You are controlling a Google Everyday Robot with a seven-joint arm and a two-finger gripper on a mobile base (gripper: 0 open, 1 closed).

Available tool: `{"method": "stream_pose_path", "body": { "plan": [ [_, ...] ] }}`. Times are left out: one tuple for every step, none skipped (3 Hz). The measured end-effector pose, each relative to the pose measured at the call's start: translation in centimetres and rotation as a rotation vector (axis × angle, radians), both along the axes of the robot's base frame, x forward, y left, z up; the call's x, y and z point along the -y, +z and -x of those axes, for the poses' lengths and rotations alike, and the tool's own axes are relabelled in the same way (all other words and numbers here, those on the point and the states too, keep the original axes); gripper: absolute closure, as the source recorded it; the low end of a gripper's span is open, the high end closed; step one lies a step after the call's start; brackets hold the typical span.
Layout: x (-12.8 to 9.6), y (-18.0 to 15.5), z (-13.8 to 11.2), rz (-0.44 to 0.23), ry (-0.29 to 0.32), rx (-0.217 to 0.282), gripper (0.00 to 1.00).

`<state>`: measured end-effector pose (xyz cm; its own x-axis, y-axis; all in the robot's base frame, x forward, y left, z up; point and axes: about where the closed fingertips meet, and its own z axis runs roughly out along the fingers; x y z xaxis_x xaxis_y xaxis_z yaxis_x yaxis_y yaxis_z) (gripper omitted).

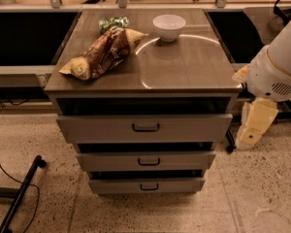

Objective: Open top drawer

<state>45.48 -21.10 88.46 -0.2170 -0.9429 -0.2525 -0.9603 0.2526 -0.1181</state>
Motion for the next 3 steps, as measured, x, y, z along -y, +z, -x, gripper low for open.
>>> {"method": "stream_pose_path", "body": {
  "plan": [
    [0.0,0.0,0.0,0.0,0.0,0.0,0.0],
    [-1.6,-2.9,0.1,-0.015,0.054,0.0,0.0],
    [-3.4,-7.4,-0.1,-0.075,0.118,-0.011,0.0]
  ]
}}
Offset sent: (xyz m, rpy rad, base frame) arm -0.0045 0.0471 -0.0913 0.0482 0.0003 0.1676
